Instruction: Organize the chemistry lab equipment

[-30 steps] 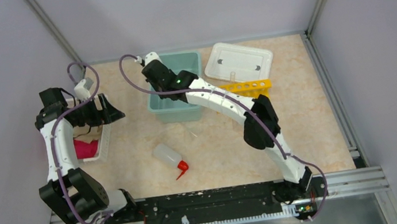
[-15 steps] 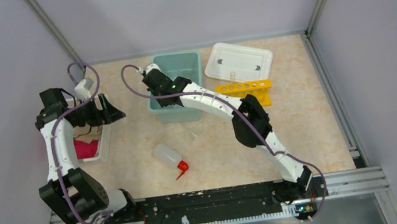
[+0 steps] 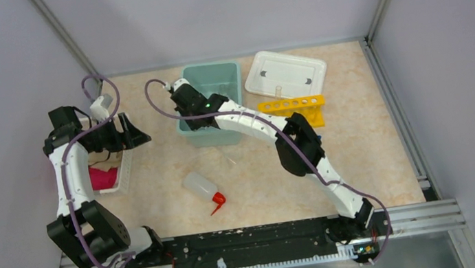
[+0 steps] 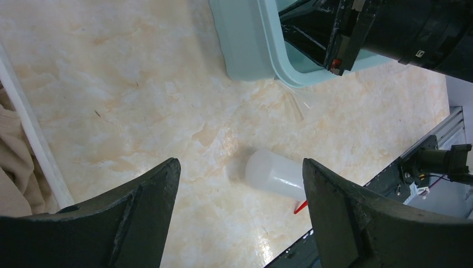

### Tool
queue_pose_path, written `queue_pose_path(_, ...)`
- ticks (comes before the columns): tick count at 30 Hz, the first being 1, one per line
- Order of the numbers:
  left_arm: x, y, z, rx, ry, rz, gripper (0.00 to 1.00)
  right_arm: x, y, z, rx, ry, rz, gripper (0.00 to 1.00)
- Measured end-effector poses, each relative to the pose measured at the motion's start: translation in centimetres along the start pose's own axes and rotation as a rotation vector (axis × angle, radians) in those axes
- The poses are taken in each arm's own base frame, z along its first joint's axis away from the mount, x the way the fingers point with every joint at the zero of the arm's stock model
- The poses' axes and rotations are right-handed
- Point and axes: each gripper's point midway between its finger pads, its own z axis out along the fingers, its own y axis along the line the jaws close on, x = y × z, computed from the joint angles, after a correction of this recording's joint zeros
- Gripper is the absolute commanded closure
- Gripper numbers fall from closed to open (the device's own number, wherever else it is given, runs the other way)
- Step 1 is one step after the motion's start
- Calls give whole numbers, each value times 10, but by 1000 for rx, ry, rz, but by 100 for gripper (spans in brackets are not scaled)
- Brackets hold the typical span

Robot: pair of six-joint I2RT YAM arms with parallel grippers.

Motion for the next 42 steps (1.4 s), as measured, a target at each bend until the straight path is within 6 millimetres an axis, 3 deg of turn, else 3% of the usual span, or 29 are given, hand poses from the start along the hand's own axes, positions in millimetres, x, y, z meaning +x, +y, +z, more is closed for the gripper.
queue_pose_path(1,0,0,0,0,0,0,13,0,0,0,-2,-2,1,75)
queue_pose_path(3,0,0,0,0,1,-1,12,-1,1,0,-9,-4,-6,70)
queue_pose_path(13,3,1,1,1,4,-5,13,2,5,2,-43,3,-12,68)
queue_pose_path(18,2,1,1,1,3,-4,13,-3,5,-9,-52,-1,-11,67)
queue_pose_path(20,2,1,1,1,3,-4,13,-15,4,-23,-57,-24,-5,65)
queue_pose_path(23,2,1,1,2,2,-4,13,-45,2,-59,-69,-99,14,60)
queue_pose_path(26,2,1,1,2,2,-4,12,-75,-2,-110,-81,-199,32,50)
queue_pose_path(29,2,0,2,6,1,-4,12,-87,1,-161,-105,-286,37,43)
queue_pose_path(31,2,0,2,8,0,-4,12,-79,10,-184,-131,-313,25,40)
queue_pose_path(34,2,0,2,8,0,-5,12,-38,39,-202,-196,-289,-26,34)
queue_pose_path(36,2,0,2,8,0,-6,12,1,59,-196,-235,-232,-69,32)
queue_pose_path(38,2,-1,2,9,0,-8,12,53,77,-181,-273,-136,-119,28)
queue_pose_path(41,2,-1,2,9,-1,-10,12,119,80,-158,-277,12,-167,25)
queue_pose_path(42,2,-1,2,9,-1,-11,12,131,79,-153,-273,42,-173,25)
